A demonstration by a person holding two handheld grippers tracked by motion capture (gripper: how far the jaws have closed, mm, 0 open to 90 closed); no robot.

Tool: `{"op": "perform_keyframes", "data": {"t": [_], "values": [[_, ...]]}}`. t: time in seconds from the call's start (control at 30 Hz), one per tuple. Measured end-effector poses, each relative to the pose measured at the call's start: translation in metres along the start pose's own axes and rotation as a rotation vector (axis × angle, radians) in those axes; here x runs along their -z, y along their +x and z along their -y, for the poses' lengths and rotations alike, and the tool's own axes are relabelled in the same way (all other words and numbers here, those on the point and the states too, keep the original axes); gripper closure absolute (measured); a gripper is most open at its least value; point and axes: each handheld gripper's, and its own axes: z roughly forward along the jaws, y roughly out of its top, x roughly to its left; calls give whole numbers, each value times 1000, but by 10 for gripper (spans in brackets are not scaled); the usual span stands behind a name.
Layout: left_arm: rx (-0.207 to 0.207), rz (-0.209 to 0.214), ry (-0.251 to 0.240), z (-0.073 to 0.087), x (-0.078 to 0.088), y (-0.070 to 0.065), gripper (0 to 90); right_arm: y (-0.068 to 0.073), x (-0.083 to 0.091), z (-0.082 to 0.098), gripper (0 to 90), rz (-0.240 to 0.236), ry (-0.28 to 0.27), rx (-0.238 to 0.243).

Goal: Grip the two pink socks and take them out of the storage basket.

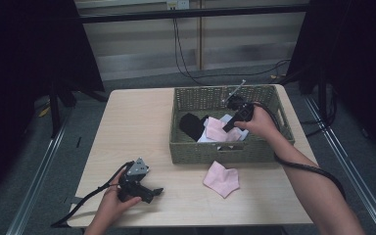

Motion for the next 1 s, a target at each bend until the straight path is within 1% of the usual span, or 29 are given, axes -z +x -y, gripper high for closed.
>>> {"op": "perform_keyframes", "data": {"t": [0.17,0.2,0.27,0.3,0.4,0.43,0.47,0.5,0.57,0.63,0.67,0.7,0.73,0.8,0.83,0.9,0.97,1.0], "values": [[0,0,0,0,0,0,0,-4,-7,0,636,17,6,-13],[-1,0,1,0,0,0,0,-5,-9,0,646,19,6,-26],[0,0,0,0,0,0,0,-6,-11,0,663,12,8,-29],[0,0,0,0,0,0,0,-7,-12,0,669,22,11,-38],[0,0,0,0,0,0,0,-7,-13,-2,711,10,5,-45],[0,0,0,0,0,0,0,-6,-14,-3,729,15,4,-43],[0,-1,0,0,0,0,0,-6,-16,-3,729,11,-2,-46],[0,0,0,0,0,0,0,-6,-18,-4,740,5,3,-45],[1,0,-1,0,0,0,0,-5,-23,-5,791,11,19,-58],[2,1,0,0,0,0,0,-5,-25,-5,853,10,33,-62],[1,1,0,0,0,0,0,-6,-25,-5,866,13,36,-61],[2,0,1,0,0,0,0,-6,-24,-5,871,10,37,-69],[1,0,0,0,0,0,0,-7,-23,-5,874,13,38,-65],[0,0,0,0,0,0,0,-7,-16,-6,876,3,37,-61],[0,-1,0,0,0,0,0,-6,-12,-7,875,3,29,-66],[1,0,0,0,0,0,0,-6,-2,-7,875,-5,27,-55],[1,1,0,0,0,0,0,-4,8,-8,875,-11,13,-45],[-6,-3,1,0,0,0,0,-3,12,-8,876,-15,16,-42]]}}
